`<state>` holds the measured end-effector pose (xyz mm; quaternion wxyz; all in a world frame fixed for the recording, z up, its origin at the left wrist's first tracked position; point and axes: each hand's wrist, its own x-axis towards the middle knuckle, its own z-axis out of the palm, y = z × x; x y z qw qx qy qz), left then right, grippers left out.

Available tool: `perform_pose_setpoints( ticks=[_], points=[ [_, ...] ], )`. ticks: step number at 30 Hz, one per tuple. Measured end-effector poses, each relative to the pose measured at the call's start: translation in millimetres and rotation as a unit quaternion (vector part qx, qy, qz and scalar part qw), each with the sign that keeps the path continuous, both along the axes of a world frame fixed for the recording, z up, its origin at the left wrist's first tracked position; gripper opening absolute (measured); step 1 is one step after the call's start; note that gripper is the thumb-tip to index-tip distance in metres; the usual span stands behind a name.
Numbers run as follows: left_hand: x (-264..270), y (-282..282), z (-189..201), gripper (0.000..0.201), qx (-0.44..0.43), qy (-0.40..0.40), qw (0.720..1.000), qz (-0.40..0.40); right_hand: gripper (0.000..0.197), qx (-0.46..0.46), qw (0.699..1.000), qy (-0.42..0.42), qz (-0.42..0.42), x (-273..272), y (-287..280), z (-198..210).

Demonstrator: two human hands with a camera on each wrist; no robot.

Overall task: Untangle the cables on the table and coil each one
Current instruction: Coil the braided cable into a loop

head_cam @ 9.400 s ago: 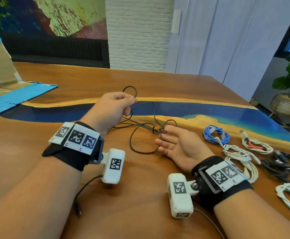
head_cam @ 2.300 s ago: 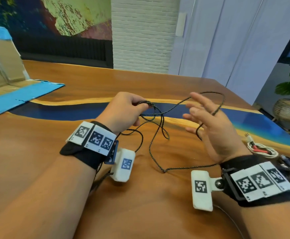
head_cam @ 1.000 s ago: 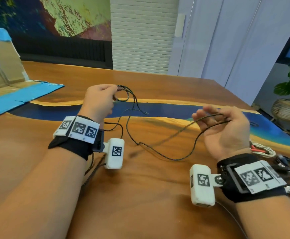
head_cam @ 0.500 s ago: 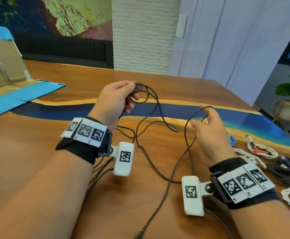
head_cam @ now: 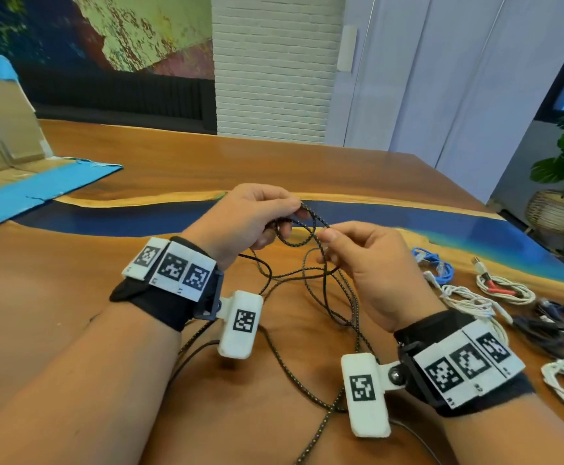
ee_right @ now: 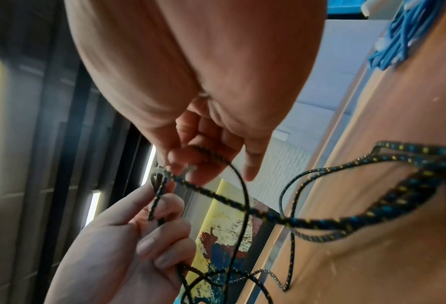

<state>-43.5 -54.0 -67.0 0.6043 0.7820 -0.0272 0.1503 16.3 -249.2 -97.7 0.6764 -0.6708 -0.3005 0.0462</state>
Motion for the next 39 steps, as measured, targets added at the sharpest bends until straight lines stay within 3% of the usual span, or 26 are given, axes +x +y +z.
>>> perform_pose_setpoints(
  ticks=[5,9,13,16,22,27,30,33,36,39],
  points=[
    [1,12,-1,0.03,-0.011,0.015,0.997,0.07,0.018,0.117,0.986,0.114,-0.032,13,-16,9],
    [3,15,1,0.03,-0.013,-0.002,0.993,0.118,0.023,0.096,0.985,0.115,-0.084,23,-26,9],
    [6,24,0,0.031,-0.052,-0.029,0.967,0.248,0.016,0.097,0.973,0.128,-0.164,32,-27,3],
    [7,30,-1,0.031,-0.063,-0.046,0.956,0.281,0.007,0.012,0.98,0.084,-0.179,37,-31,-4],
    [3,13,6,0.031,-0.006,-0.069,0.974,0.215,0.037,-0.177,0.981,-0.02,-0.073,26,-30,3],
    [-9,-8,11,0.026,0.075,-0.028,0.997,0.02,0.043,-0.053,0.997,-0.031,0.043,9,-16,11],
    [-13,-14,12,0.028,0.113,-0.002,0.993,-0.042,0.018,-0.006,0.995,-0.015,0.098,-3,-5,7],
    [-14,1,16,0.049,0.139,0.019,0.99,0.028,0.021,0.098,0.992,0.073,0.027,5,-11,11],
    [-16,33,19,0.045,0.087,-0.009,0.979,0.182,0.025,0.221,0.964,0.134,-0.064,24,-34,24],
    [-22,48,20,0.035,-0.001,-0.039,0.965,0.259,0.024,0.188,0.966,0.122,-0.13,34,-40,20]
  ],
)
